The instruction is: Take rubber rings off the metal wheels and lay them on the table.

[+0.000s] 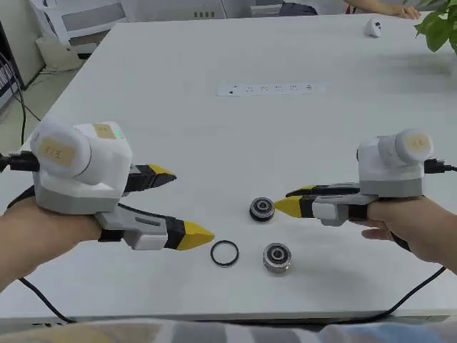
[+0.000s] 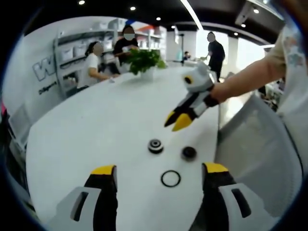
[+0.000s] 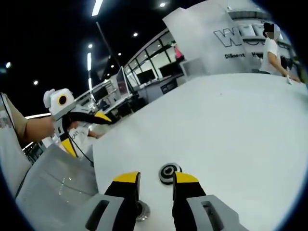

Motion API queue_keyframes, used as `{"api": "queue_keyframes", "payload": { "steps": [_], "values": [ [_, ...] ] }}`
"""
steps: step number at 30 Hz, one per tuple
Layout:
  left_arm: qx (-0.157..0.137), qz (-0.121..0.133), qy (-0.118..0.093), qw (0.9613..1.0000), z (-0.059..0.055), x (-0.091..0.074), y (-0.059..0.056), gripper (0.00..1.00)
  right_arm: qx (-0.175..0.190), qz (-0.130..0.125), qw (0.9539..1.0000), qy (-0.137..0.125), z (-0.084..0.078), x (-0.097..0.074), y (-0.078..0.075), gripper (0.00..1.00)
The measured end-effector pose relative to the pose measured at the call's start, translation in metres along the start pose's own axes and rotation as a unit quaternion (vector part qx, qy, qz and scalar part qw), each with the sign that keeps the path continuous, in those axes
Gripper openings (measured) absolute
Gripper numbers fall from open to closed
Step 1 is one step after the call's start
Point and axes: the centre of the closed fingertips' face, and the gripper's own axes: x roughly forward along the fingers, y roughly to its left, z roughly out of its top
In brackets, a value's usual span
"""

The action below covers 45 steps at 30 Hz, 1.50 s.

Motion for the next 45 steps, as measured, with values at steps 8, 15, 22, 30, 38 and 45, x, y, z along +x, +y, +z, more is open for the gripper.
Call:
{"api": "queue_keyframes", "payload": {
  "steps": [8,15,22,30,38,45],
  "values": [
    [0.006,-0.003,0.011,0.9999,-0.003,0.014,0.006,0.70,-0.013,-0.009,0.9999,0.006,-0.004,0.002,-0.008,0.24],
    [0.009,-0.010,0.018,0.9997,-0.004,0.028,0.008,0.69,-0.029,-0.011,0.9994,0.015,-0.009,0.004,-0.012,0.23],
    [0.017,-0.020,0.026,0.9993,-0.007,0.041,0.007,0.68,-0.043,-0.017,0.9987,0.020,-0.013,0.007,-0.017,0.23],
    [0.017,-0.028,0.031,0.9990,-0.010,0.052,0.008,0.67,-0.055,-0.023,0.9979,0.024,-0.018,0.012,-0.022,0.26],
    [0.019,-0.032,0.037,0.9986,-0.013,0.063,0.012,0.67,-0.082,-0.028,0.9961,0.020,-0.017,0.016,-0.026,0.29],
    [0.019,-0.033,0.042,0.9984,-0.016,0.070,0.016,0.66,-0.092,-0.020,0.9946,0.042,-0.027,0.021,-0.025,0.28]
  ]
}}
